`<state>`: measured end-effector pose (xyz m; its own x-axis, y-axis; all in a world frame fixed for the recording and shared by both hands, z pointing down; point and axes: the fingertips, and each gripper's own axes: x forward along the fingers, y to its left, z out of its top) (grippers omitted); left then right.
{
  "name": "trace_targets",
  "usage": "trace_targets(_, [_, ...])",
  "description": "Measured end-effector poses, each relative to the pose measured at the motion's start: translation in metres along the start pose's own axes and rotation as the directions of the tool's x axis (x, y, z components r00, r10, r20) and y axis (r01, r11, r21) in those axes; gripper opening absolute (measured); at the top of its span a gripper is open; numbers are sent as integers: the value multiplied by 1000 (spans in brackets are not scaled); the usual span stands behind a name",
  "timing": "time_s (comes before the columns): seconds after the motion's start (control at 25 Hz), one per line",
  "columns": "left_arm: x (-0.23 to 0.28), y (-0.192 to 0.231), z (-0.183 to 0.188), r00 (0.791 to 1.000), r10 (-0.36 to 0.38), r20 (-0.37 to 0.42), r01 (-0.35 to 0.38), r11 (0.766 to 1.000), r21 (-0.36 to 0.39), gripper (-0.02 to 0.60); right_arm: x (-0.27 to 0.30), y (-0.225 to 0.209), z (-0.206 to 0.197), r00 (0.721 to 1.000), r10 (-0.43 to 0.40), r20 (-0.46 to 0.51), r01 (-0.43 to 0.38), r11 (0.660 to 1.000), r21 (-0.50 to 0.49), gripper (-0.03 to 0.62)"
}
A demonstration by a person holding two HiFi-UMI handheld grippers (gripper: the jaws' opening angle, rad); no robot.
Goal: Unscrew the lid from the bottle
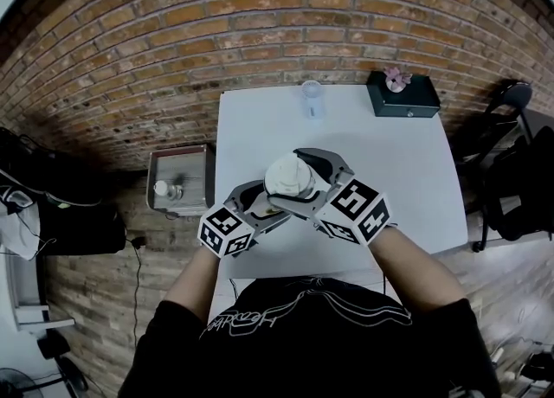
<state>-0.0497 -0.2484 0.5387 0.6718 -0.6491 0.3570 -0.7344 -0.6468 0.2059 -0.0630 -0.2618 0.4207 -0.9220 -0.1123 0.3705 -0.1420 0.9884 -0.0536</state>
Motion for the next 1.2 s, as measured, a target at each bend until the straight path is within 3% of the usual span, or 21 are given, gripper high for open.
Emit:
trace_targets(0.28, [-21, 4, -2, 999, 37, 24, -36, 997, -68, 370, -20, -4, 28, 997, -32, 74, 31, 999, 3, 397])
trace_targets(0.64, [-68, 3, 9, 998, 65, 1, -65, 994, -90, 368, -47, -9, 71, 981, -109, 160, 105, 994, 29, 397])
trace_targets(0.68, [-75, 2, 13, 997, 76, -1, -76, 993, -88, 348, -51, -9, 77, 979, -117, 169, 114, 993, 30, 397])
trace_targets(0.76, [-91, 3, 27, 993, 118, 10, -117, 990, -85, 215, -60, -8, 88, 972, -136, 192, 132, 991, 32, 397])
trace_targets(0.84, [-109, -2, 48, 987, 149, 59, -142, 984, -105, 100, -71, -5, 99, 963, -154, 219, 149, 988, 37, 397])
trace_targets(0.88, [-118, -10, 61, 985, 140, 105, -126, 984, -127, 74, -77, -2, 104, 959, -162, 234, 157, 987, 40, 397])
trace_targets(1.0, [-139, -42, 100, 969, 84, 234, -41, 982, -183, 60, -94, 5, 114, 946, -184, 265, 182, 983, 35, 397])
trace_targets(1.2, [-169, -67, 129, 960, 142, 242, -85, 969, -231, 49, -116, 31, 118, 925, -228, 303, 217, 974, 71, 397])
